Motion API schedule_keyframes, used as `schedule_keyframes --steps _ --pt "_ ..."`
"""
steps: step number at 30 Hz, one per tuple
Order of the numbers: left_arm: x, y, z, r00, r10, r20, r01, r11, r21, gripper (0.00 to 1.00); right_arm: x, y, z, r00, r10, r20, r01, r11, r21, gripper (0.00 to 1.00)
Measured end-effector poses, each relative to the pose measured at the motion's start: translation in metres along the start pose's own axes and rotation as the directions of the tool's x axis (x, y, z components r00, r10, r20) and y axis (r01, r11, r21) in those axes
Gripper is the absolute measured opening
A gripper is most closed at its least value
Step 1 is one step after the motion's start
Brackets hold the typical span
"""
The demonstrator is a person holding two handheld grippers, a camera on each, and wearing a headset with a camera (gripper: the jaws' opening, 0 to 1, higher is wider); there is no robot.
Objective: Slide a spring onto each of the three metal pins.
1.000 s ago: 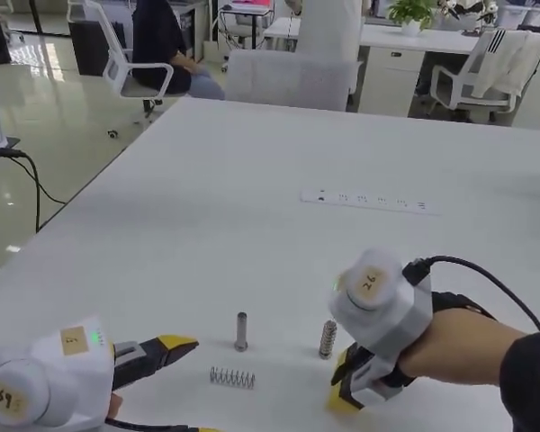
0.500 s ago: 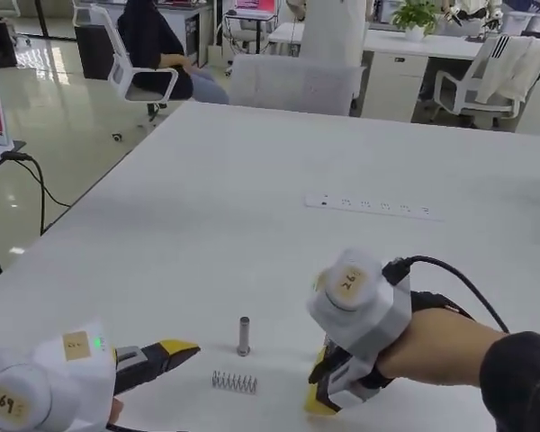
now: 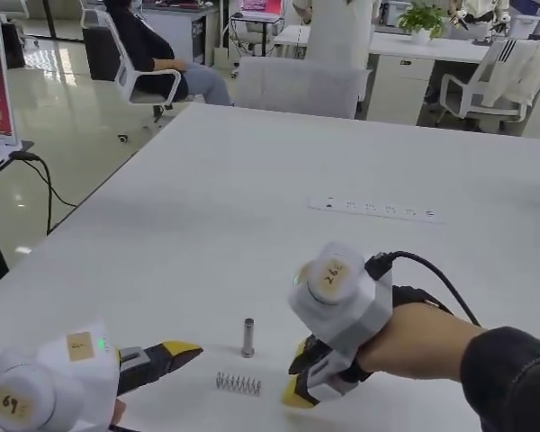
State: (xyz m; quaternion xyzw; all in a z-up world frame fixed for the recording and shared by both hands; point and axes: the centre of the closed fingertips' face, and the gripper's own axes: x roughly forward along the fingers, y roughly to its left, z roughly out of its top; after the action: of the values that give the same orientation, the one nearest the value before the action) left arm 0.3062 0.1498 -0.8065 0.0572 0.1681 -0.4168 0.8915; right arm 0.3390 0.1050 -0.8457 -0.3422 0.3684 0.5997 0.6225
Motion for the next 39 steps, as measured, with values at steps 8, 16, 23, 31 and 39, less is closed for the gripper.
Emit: schedule_keyframes --steps 8,16,23,31,39 --pt "-0.001 0.002 -0.001 1.0 0.007 0.001 -0.007 1.0 -0.006 0.69 0.008 0.001 0.016 0.9997 0.008 0.022 -0.008 1.0 -0.024 0.19" --pt "-0.002 0.003 -0.002 0.9999 0.01 0.0 -0.01 1.0 -0.01 0.69 0.02 0.002 0.022 0.9995 0.024 0.02 -0.023 0.999 -0.024 0.19" --pt "-0.003 0.005 -0.002 0.9999 0.011 -0.001 -0.011 1.0 -0.011 0.69 0.028 0.001 0.023 0.9997 0.021 0.01 -0.021 0.999 -0.025 0.18" --pt "-0.004 0.004 -0.002 0.9999 0.012 0.0 -0.012 1.0 -0.014 0.69 0.034 0.004 0.022 0.9996 0.025 -0.008 -0.026 0.999 -0.033 0.15" --pt "-0.005 0.006 -0.003 0.9999 0.015 0.0 -0.015 1.0 -0.016 0.68 0.034 0.001 0.021 0.9998 0.009 -0.018 -0.01 0.998 -0.055 0.08"
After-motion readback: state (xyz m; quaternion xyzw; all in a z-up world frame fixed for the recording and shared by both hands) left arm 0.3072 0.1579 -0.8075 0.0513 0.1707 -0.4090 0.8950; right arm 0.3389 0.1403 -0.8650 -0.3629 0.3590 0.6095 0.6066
